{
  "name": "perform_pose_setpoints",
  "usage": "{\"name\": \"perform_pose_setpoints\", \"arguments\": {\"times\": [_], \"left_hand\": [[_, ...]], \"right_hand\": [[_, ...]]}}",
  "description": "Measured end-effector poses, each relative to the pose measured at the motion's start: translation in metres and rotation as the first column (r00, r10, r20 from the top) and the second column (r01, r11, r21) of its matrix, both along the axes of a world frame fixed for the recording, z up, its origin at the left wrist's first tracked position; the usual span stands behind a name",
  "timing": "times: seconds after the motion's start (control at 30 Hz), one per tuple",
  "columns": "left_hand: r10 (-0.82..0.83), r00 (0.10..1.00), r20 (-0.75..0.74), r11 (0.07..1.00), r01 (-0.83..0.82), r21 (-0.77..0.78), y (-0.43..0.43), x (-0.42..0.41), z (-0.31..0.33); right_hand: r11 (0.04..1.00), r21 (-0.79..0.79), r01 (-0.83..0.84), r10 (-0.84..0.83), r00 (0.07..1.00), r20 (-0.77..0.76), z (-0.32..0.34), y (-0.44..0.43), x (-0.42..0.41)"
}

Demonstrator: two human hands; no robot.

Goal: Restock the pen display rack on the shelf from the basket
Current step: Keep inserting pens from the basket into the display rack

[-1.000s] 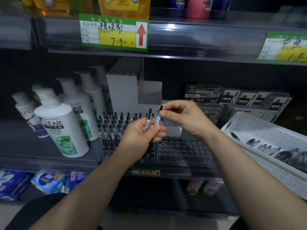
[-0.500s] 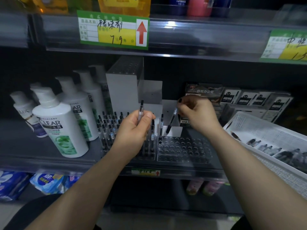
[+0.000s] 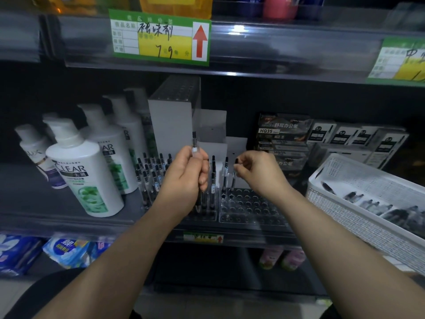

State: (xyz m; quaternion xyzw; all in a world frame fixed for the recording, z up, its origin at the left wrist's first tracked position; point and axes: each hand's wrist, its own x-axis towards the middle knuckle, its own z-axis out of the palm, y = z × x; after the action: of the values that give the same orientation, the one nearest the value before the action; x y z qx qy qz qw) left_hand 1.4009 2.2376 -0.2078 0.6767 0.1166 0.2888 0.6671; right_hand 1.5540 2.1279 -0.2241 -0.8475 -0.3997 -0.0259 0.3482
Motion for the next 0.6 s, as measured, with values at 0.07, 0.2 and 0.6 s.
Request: {"name": "perform_pose_setpoints", "arguments": {"times": [0.07, 0.2, 0.6], "left_hand": [[0.015, 1.000, -0.012, 0.999, -0.015, 0.043, 0.001, -0.001, 0.000], [0.053, 0.998, -0.028, 0.998, -0.054, -0.042, 0.000, -0.003, 0.001], [0.122, 0.988, -0.090, 0.986, -0.110, 0.125, -0.011, -0.002, -0.002]], "right_hand": [[1.000, -0.006, -0.004, 0.004, 1.000, 0.008, 0.000, 0.000, 0.000], [1.000, -0.021, 0.001, -0.001, 1.000, -0.011, 0.001, 0.000, 0.000], [0.918, 0.343, -0.200, 0.319, 0.886, -0.337, 0.055, -0.020, -0.023]]}}
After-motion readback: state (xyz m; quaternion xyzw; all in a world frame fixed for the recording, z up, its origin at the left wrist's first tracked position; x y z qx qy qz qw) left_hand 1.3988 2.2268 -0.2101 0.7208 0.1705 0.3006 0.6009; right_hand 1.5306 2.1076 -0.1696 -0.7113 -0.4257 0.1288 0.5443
